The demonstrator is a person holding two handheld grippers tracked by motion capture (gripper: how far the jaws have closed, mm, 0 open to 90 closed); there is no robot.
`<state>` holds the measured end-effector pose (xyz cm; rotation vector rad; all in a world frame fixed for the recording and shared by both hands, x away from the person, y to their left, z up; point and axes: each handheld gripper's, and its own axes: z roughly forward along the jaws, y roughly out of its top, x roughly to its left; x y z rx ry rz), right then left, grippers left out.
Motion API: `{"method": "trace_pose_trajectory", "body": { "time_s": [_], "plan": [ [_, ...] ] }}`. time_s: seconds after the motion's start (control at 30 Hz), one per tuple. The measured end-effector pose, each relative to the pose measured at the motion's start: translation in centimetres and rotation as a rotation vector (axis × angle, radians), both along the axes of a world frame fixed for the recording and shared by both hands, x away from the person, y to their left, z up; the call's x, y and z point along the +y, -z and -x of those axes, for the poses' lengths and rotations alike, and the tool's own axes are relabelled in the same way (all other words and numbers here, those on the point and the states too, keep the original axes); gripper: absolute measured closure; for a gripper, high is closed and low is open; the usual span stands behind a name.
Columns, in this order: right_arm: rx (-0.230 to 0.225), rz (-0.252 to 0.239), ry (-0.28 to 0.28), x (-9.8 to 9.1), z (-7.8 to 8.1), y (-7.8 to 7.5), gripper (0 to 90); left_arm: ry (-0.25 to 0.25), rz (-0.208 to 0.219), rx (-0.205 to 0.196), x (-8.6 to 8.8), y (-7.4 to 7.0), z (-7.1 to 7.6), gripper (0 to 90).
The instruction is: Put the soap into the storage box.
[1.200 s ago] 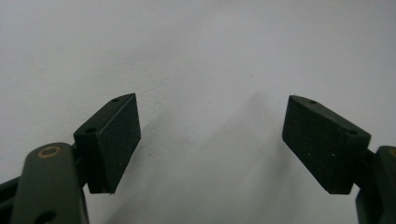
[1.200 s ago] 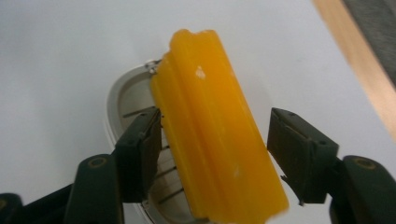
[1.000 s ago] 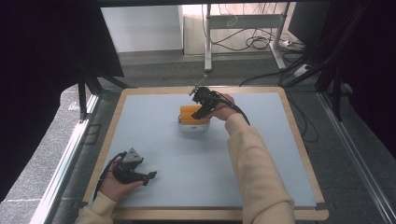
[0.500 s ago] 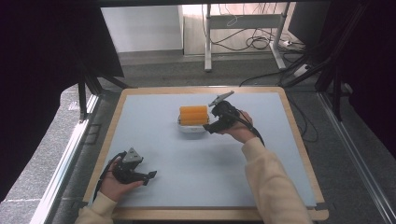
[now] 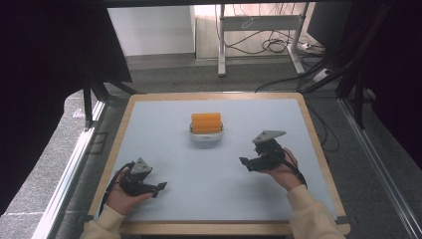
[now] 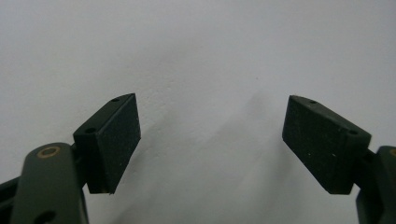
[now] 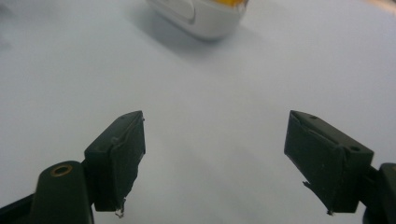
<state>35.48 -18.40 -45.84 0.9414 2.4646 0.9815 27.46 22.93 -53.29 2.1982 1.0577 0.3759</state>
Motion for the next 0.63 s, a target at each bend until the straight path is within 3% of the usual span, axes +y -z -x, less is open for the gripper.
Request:
{"method": "trace_pose_trajectory", "body": {
  "time_s": [0.17, 0.3, 0.43, 0.63],
  "plan": [
    [0.027, -0.014, 0.053, -2.8, 1.9, 2.3, 20.2, -0.003, -0.003, 0.000, 0.0, 0.0, 0.0, 19.0],
    [0.035, -0.039, 0.092, -3.9, 2.7, 3.7, 20.2, -0.007, 0.002, 0.000, 0.0, 0.1, 0.0, 19.0],
    [0.030, -0.025, 0.086, -3.9, 2.9, 4.0, 20.2, -0.016, 0.011, 0.000, 0.0, 0.1, 0.0, 19.0],
    [-0.015, -0.040, 0.099, -4.0, 3.1, 3.8, 20.2, -0.015, 0.008, 0.000, 0.0, 0.1, -0.1, 19.0]
  ]
}}
